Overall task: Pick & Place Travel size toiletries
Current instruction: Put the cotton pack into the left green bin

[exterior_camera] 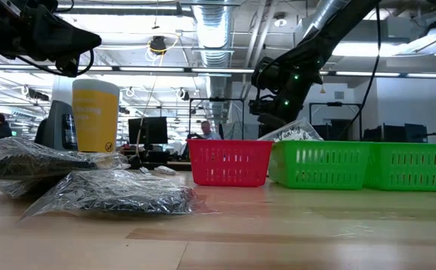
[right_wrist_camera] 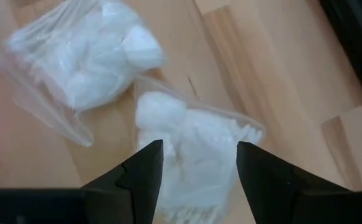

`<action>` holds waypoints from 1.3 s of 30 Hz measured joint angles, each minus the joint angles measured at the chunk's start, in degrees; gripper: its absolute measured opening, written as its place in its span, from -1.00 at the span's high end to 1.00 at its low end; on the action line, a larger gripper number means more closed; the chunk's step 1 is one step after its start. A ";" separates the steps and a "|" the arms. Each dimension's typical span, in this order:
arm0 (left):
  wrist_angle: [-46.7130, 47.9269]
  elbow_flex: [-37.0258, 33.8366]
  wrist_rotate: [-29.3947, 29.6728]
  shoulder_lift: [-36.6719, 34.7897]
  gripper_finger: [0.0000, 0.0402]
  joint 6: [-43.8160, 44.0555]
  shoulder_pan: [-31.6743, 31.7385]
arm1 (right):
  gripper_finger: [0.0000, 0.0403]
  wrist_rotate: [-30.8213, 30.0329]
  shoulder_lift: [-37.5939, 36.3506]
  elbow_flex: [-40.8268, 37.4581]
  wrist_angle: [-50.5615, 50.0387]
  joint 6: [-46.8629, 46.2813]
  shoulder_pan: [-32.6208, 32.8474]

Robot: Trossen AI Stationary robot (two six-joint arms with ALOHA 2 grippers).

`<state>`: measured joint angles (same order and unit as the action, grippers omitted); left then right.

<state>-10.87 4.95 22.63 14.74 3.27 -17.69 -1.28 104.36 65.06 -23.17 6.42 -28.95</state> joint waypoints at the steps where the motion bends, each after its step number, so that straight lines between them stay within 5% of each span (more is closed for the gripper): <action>1: -0.03 0.00 0.00 0.00 0.94 0.00 0.00 | 0.04 0.00 0.00 0.00 0.14 -0.02 -0.01; 14: -0.27 0.00 0.00 0.28 0.94 -0.03 0.00 | 0.14 1.42 3.82 0.10 0.18 -0.56 0.33; 22: -0.40 0.00 0.02 1.08 0.94 -0.02 0.15 | 0.92 1.29 3.58 0.11 0.39 -0.38 0.28; 39: -0.52 0.00 0.02 1.07 0.94 0.00 0.15 | 1.00 1.27 3.58 4.35 -3.62 -0.03 2.40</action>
<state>-11.40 4.95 22.65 15.81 3.27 -17.54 -0.01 107.94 69.41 -26.79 6.39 -26.55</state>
